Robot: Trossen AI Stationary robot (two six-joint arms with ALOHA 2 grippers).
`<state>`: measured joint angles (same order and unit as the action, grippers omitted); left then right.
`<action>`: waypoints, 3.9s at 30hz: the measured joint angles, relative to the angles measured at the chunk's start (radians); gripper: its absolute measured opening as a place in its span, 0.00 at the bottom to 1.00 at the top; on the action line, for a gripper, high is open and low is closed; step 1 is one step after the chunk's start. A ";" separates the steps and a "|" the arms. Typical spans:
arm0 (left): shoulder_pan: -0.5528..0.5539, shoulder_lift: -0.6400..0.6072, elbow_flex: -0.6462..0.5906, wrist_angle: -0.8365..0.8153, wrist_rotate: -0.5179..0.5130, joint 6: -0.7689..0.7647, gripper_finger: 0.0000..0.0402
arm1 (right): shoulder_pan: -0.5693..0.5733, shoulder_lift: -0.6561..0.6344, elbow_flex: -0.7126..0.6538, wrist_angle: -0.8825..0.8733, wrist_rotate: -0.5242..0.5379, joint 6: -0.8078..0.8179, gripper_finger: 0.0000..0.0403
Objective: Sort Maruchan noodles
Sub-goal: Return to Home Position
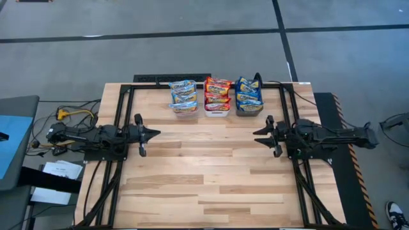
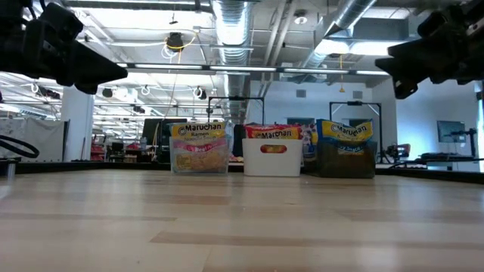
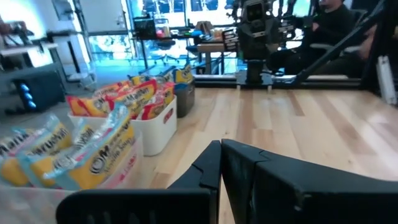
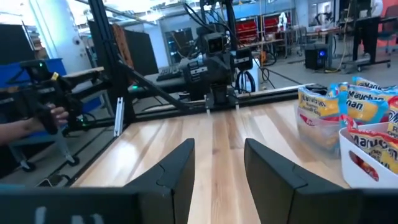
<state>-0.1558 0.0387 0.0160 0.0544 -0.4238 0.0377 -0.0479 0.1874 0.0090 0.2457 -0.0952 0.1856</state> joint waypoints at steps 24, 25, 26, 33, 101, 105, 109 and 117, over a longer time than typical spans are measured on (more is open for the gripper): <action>0.000 0.000 0.001 0.000 -0.005 0.125 0.00 | 0.000 -0.126 -0.002 -0.212 0.196 -0.052 0.41; 0.000 0.000 0.001 0.000 -0.005 0.130 0.00 | 0.000 -0.119 -0.002 -0.212 0.196 -0.066 0.41; 0.000 0.000 0.001 0.000 -0.005 0.136 0.00 | 0.000 -0.112 -0.002 -0.212 0.196 -0.078 0.41; 0.000 0.000 0.001 0.000 -0.004 0.137 0.00 | 0.000 -0.101 -0.002 -0.214 0.196 -0.082 0.41; 0.001 0.000 0.002 0.000 -0.002 0.134 0.00 | 0.000 -0.101 -0.003 -0.209 0.198 -0.081 0.41; 0.000 0.000 0.002 0.001 -0.002 0.142 0.00 | 0.000 -0.101 -0.003 -0.209 0.198 -0.081 0.41; 0.000 0.000 0.002 0.001 -0.002 0.135 0.00 | 0.000 -0.101 -0.003 -0.209 0.198 -0.081 0.41; 0.000 0.000 0.002 0.001 -0.002 0.136 0.00 | 0.000 -0.101 -0.003 -0.209 0.198 -0.081 0.41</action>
<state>-0.1555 0.0387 0.0177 0.0551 -0.4260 0.1737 -0.0480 0.0860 0.0063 0.0372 0.1027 0.1051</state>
